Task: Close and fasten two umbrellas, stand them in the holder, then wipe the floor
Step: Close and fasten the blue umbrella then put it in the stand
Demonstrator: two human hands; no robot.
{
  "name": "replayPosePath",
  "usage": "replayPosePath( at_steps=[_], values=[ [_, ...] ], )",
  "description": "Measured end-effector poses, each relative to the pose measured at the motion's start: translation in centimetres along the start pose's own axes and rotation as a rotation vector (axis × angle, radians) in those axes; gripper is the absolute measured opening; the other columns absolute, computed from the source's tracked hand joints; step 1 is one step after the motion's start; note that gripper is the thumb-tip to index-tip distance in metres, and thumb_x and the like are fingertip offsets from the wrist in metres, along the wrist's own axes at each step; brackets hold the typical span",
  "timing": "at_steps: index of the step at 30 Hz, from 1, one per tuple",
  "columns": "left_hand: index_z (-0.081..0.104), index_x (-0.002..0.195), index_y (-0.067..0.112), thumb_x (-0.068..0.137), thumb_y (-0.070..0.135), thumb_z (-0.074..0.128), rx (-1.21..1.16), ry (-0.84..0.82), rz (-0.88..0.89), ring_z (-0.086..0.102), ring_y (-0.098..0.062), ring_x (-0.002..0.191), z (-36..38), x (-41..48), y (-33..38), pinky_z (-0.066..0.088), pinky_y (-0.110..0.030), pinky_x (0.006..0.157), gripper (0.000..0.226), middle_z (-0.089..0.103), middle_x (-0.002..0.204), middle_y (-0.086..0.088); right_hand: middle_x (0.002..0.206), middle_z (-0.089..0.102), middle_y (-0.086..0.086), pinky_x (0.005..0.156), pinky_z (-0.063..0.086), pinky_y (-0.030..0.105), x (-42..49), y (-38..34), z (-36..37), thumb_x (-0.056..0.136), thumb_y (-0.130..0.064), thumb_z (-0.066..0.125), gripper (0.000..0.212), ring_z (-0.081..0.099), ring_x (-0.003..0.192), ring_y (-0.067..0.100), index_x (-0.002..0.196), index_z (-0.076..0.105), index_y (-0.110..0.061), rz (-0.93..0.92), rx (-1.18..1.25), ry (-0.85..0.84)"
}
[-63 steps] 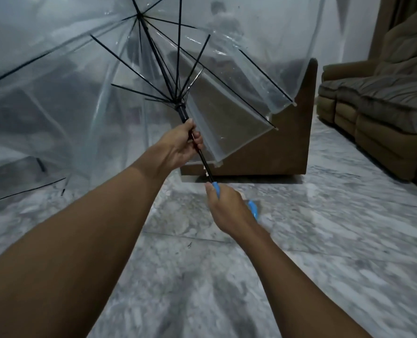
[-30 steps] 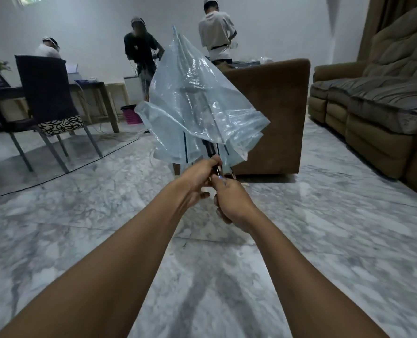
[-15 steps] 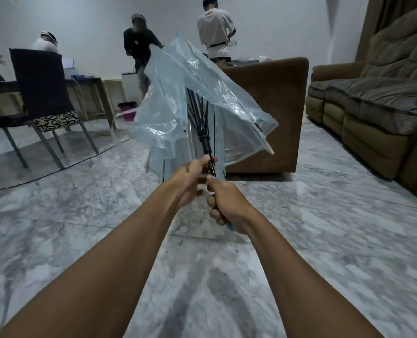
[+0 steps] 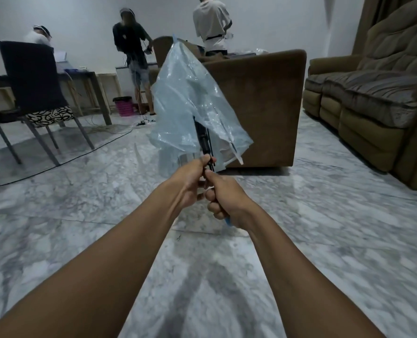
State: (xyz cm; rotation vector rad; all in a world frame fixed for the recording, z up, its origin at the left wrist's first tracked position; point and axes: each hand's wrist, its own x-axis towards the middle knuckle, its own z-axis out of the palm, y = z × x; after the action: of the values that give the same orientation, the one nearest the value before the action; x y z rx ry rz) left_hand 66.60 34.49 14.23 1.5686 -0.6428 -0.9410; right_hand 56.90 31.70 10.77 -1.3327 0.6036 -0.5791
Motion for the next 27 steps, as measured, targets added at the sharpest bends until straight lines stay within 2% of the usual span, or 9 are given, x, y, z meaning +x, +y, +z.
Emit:
replayPosePath(
  at_steps=[9,15,17,19,20,22,24,25,27],
  values=[
    [0.064,0.088,0.029,0.094,0.039,0.047,-0.069,0.028,-0.087,0.048,-0.017,0.076,0.3,-0.3,-0.6,0.038,-0.029,0.062,0.021,0.055,0.084,0.000,0.054,0.035,-0.002,0.037,0.021,0.016,0.3,0.7,0.2,0.104,-0.041,0.037,0.033,0.029,0.038,0.009,0.087,0.052,-0.017,0.016,-0.050,0.018],
    [0.069,0.096,0.017,0.090,0.036,0.050,-0.077,0.112,0.004,0.050,-0.018,0.068,0.5,-0.4,-0.4,0.041,-0.031,0.063,0.027,0.057,0.078,-0.004,0.052,0.036,-0.003,0.039,0.021,0.018,0.3,-0.2,-0.2,0.102,-0.040,0.038,0.033,0.030,0.038,0.010,0.087,0.054,-0.016,-0.025,-0.105,0.045],
    [0.066,0.089,0.014,0.091,0.035,0.050,-0.023,0.088,0.031,0.053,-0.018,0.064,0.2,-1.2,-0.3,0.042,-0.031,0.062,0.026,0.059,0.073,-0.004,0.053,0.037,-0.002,0.040,0.021,0.019,0.3,-0.3,-0.2,0.102,-0.042,0.039,0.035,0.030,0.039,0.011,0.084,0.054,-0.016,-0.022,-0.118,0.069],
    [0.068,0.093,0.010,0.090,0.034,0.053,0.121,0.117,0.077,0.059,-0.020,0.065,-0.4,-2.6,-0.2,0.045,-0.031,0.064,0.028,0.064,0.077,-0.007,0.054,0.035,-0.002,0.042,0.021,0.021,0.3,-0.4,-0.2,0.102,-0.041,0.039,0.034,0.030,0.041,0.011,0.083,0.052,-0.015,-0.015,-0.119,0.097],
    [0.070,0.093,0.007,0.089,0.033,0.053,0.210,0.180,0.161,0.060,-0.022,0.064,-0.8,-3.2,-0.6,0.046,-0.031,0.064,0.031,0.067,0.078,-0.012,0.054,0.033,-0.003,0.042,0.020,0.022,0.3,-0.5,-0.2,0.102,-0.040,0.039,0.033,0.028,0.042,0.012,0.085,0.050,-0.015,-0.012,-0.121,0.109],
    [0.070,0.079,0.001,0.086,0.034,0.051,0.379,0.397,0.491,0.054,-0.022,0.053,-1.7,-4.7,-1.4,0.045,-0.031,0.056,0.039,0.066,0.068,-0.020,0.053,0.029,-0.003,0.043,0.019,0.023,0.2,-0.6,-0.3,0.101,-0.040,0.039,0.028,0.026,0.042,0.012,0.087,0.044,-0.016,-0.009,-0.121,0.126],
    [0.065,0.065,0.003,0.089,0.038,0.047,0.416,0.659,0.785,0.047,-0.023,0.049,-2.5,-5.6,-0.5,0.042,-0.030,0.054,0.046,0.059,0.056,-0.013,0.054,0.026,-0.003,0.043,0.018,0.023,-0.1,-0.7,-0.3,0.101,-0.039,0.039,0.026,0.023,0.041,0.012,0.090,0.038,-0.015,-0.014,-0.109,0.135],
    [0.062,0.065,0.007,0.090,0.041,0.047,0.359,0.784,0.861,0.048,-0.020,0.056,-2.7,-5.5,1.0,0.042,-0.031,0.059,0.045,0.055,0.059,-0.006,0.054,0.025,-0.003,0.042,0.018,0.022,-0.2,-0.7,-0.3,0.102,-0.038,0.039,0.025,0.023,0.041,0.012,0.092,0.037,-0.015,-0.017,-0.103,0.139],
    [0.057,0.080,0.019,0.089,0.050,0.046,0.228,0.984,0.876,0.053,-0.016,0.084,-2.9,-4.4,5.5,0.045,-0.033,0.077,0.034,0.051,0.086,0.004,0.053,0.026,-0.003,0.042,0.019,0.021,-0.5,-0.9,-0.3,0.102,-0.038,0.039,0.024,0.023,0.040,0.012,0.094,0.040,-0.016,-0.014,-0.098,0.142]
  ],
)
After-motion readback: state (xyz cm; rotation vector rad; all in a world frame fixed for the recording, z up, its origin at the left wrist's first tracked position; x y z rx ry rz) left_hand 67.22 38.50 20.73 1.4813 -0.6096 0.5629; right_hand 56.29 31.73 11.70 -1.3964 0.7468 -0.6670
